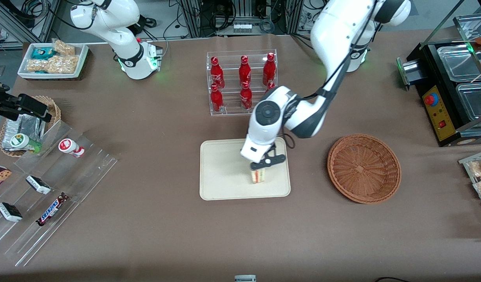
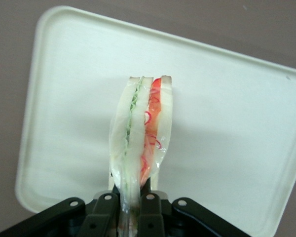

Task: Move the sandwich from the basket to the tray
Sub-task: 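Carry the sandwich with the left gripper over the cream tray, then lower the sandwich onto the tray and open the left gripper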

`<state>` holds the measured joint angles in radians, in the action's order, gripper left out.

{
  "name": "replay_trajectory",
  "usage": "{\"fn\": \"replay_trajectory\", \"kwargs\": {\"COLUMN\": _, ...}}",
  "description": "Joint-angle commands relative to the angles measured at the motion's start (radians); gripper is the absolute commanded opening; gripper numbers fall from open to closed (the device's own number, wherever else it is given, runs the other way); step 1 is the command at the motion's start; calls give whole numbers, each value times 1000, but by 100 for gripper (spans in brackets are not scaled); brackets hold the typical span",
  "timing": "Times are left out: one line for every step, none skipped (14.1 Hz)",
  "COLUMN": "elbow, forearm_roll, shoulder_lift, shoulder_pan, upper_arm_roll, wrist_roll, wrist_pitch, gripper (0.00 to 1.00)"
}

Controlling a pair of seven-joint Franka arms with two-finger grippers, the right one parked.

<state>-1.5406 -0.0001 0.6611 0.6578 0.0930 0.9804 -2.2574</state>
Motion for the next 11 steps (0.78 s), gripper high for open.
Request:
{"fn": "replay_trajectory", "kwargs": {"elbow": 80, "forearm_roll": 5, "shoulder_lift": 69, "shoulder_pan": 34, "upper_arm_roll": -12, "wrist_roll": -58, "wrist_pitch": 2, "gripper": 9}}
{"fn": "replay_trajectory", "kwargs": {"elbow": 80, "forearm_roll": 3, "shoulder_lift": 72, "shoulder_pan": 39, "upper_arm_roll": -12, "wrist_roll": -74, "wrist_pitch": 2, "gripper": 10}}
{"fn": "replay_trajectory", "kwargs": {"elbow": 80, "forearm_roll": 3, "shoulder_lift": 77, "shoulder_pan": 40, "upper_arm_roll": -12, "wrist_roll": -74, "wrist_pitch": 1, "gripper": 10}}
{"fn": "replay_trajectory", "kwargs": {"elbow": 80, "forearm_roll": 5, "shoulder_lift": 80, "shoulder_pan": 42, "upper_arm_roll": -12, "wrist_roll": -74, "wrist_pitch": -5, "gripper": 12}}
{"fn": "replay_trajectory", "kwargs": {"elbow": 79, "forearm_roll": 3, "shoulder_lift": 80, "shoulder_pan": 45, "upper_arm_roll": -12, "wrist_roll": -72, "wrist_pitch": -16, "gripper": 16}}
{"fn": "replay_trajectory", "kwargs": {"elbow": 79, "forearm_roll": -3, "shoulder_lift": 78, "shoulder_pan": 43, "upper_arm_roll": -12, "wrist_roll": -54, "wrist_pitch": -19, "gripper": 49}}
{"fn": "replay_trajectory", "kwargs": {"elbow": 79, "forearm_roll": -8, "shoulder_lift": 72, "shoulder_pan": 43, "upper_arm_roll": -12, "wrist_roll": -43, "wrist_pitch": -19, "gripper": 99}}
{"fn": "replay_trajectory", "kwargs": {"elbow": 80, "forearm_roll": -5, "shoulder_lift": 65, "shoulder_pan": 40, "upper_arm_roll": -13, "wrist_roll": -43, "wrist_pitch": -21, "gripper": 100}}
{"fn": "replay_trajectory", "kwargs": {"elbow": 83, "forearm_roll": -3, "shoulder_lift": 42, "shoulder_pan": 42, "upper_arm_roll": -15, "wrist_roll": -40, "wrist_pitch": -13, "gripper": 100}}
{"fn": "replay_trajectory", "kwargs": {"elbow": 82, "forearm_roll": 5, "shoulder_lift": 8, "shoulder_pan": 40, "upper_arm_roll": -15, "wrist_roll": -42, "wrist_pitch": -11, "gripper": 100}}
{"fn": "replay_trajectory", "kwargs": {"elbow": 76, "forearm_roll": 5, "shoulder_lift": -23, "shoulder_pan": 37, "upper_arm_roll": -15, "wrist_roll": -43, "wrist_pitch": -1, "gripper": 100}}
